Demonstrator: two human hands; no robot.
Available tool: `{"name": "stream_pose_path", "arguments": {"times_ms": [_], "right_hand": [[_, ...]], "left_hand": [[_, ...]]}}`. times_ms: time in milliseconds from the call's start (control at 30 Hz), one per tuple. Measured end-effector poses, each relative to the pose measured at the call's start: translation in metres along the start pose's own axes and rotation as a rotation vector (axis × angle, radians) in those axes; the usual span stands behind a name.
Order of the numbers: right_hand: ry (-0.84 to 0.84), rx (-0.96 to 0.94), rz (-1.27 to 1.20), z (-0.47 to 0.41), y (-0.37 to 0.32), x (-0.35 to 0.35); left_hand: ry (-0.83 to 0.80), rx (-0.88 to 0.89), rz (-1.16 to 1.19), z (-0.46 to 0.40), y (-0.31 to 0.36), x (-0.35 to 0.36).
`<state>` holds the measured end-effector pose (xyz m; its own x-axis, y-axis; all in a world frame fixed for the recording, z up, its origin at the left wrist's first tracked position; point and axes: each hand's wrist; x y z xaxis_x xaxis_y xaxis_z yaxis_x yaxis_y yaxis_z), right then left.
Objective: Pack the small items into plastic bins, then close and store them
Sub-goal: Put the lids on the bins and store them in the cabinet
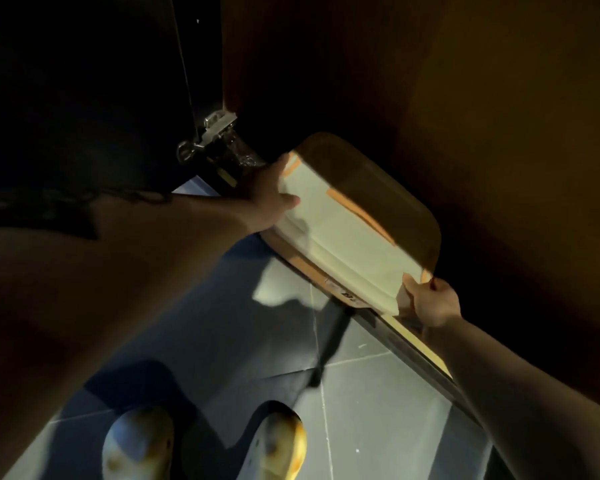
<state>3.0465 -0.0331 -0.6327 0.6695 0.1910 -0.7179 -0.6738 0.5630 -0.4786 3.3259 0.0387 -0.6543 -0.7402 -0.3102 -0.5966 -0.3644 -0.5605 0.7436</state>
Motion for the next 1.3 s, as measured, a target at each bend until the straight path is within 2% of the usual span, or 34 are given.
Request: {"name": "stream_pose_path", "arguments": {"times_ms": [33,100,167,200,233,333,567,767,867,967,1133,1200,1300], "right_hand": [[0.078,-0.108,0.202,0.007,-0.001,0.0],[0.148,-0.517,0.457,0.03,0.001,0.0],[-0.032,-0.864,0.596,0.052,0.003,0.009],[-0.13,-0.91,0.681,0.058,0.003,0.017],[-0.182,-0.89,0.763,0.058,0.006,0.026],[-0.13,-0.859,0.916,0.05,0.005,0.041],[-0.091,-0.851,0.956,0.029,-0.013,0.048],[-0.155,-0.721,0.989,0.06,-0.04,0.015],[-0.132,-0.739,0.897,0.108,-0.052,-0.019],[-0.105,-0.775,0.762,0.167,-0.073,-0.061],[-0.049,-0.786,0.572,0.275,-0.106,-0.143],[-0.001,-0.77,0.502,0.31,-0.119,-0.177],[0.048,-0.738,0.423,0.352,-0.127,-0.226]], "left_hand": [[0.021,0.093,-0.156,0.009,0.001,0.002],[0.043,0.338,-0.36,0.032,0.002,0.009],[-0.025,0.493,-0.437,0.053,0.002,0.015],[-0.051,0.509,-0.476,0.058,0.0,0.017],[-0.065,0.505,-0.524,0.061,-0.001,0.017],[-0.093,0.499,-0.652,0.053,-0.001,0.018],[-0.176,0.431,-0.682,0.024,0.018,0.024],[-0.279,0.324,-0.642,0.053,0.048,0.002],[-0.219,0.303,-0.545,0.095,0.07,-0.035],[0.038,0.292,-0.363,0.142,0.1,-0.085],[-0.094,0.208,-0.249,0.213,0.17,-0.174],[-0.122,0.225,-0.245,0.239,0.201,-0.207],[-0.074,0.323,-0.244,0.274,0.251,-0.244]]}}
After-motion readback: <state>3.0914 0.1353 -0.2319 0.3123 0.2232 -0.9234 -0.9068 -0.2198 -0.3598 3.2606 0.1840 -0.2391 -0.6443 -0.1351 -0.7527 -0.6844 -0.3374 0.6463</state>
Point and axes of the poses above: each hand's wrist, its own z-axis away from the middle knuckle, its own x-axis out of the palm, y = z × x, and after that the axes turned 8 degrees about y, right-handed
